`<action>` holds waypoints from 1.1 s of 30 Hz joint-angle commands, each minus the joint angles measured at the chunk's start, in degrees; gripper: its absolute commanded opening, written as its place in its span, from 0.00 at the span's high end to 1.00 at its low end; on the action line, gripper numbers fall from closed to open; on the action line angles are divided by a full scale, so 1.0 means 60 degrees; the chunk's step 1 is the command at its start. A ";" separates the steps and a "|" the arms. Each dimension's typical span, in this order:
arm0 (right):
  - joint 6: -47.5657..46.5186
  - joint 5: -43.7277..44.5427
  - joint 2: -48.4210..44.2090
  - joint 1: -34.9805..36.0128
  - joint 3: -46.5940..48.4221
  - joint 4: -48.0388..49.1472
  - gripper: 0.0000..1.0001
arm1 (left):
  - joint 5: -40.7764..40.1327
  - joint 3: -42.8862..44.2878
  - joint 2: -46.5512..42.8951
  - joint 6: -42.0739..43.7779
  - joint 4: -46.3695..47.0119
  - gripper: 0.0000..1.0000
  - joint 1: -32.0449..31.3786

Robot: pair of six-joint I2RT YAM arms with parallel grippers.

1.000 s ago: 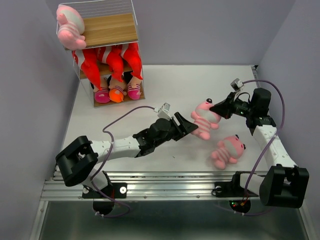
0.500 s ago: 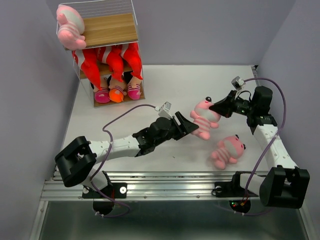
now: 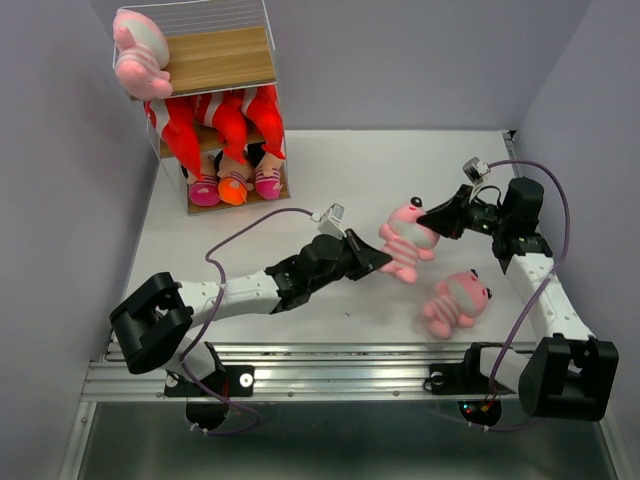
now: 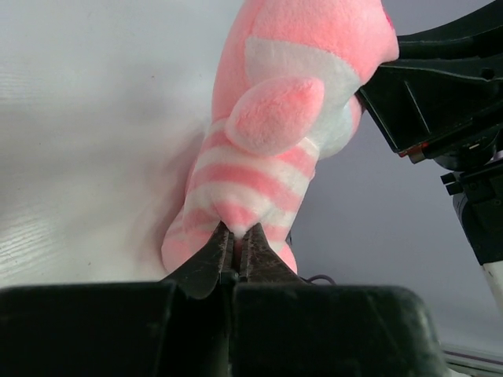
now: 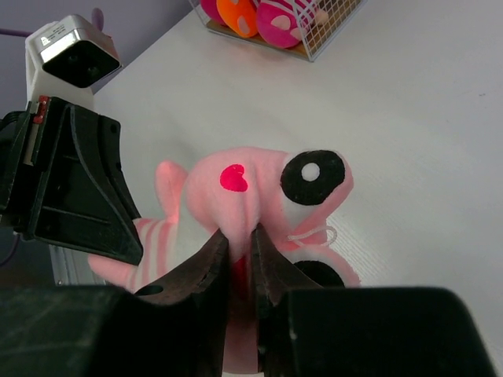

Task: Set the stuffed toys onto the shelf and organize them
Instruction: Pass the stuffed toy from the right arm to the left

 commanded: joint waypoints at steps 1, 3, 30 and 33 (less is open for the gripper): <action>0.0136 -0.0214 -0.0315 -0.0010 -0.0163 0.0595 0.78 | -0.0155 0.0269 -0.0108 0.0618 0.0296 1.00 -0.0040; 0.0048 -0.0243 -0.0329 -0.0010 -0.0178 0.0492 0.69 | -0.0242 0.0356 -0.0196 0.1261 0.0092 1.00 -0.0025; -0.0875 0.1545 -0.0007 -0.0010 0.0160 -0.0724 0.00 | -0.6554 0.5187 -0.4034 0.8162 -0.8799 1.00 0.0208; -0.0904 0.1442 -0.0022 -0.0010 -0.0001 -0.0724 0.00 | -0.6878 0.6609 -0.3932 0.8631 -0.9328 1.00 0.0618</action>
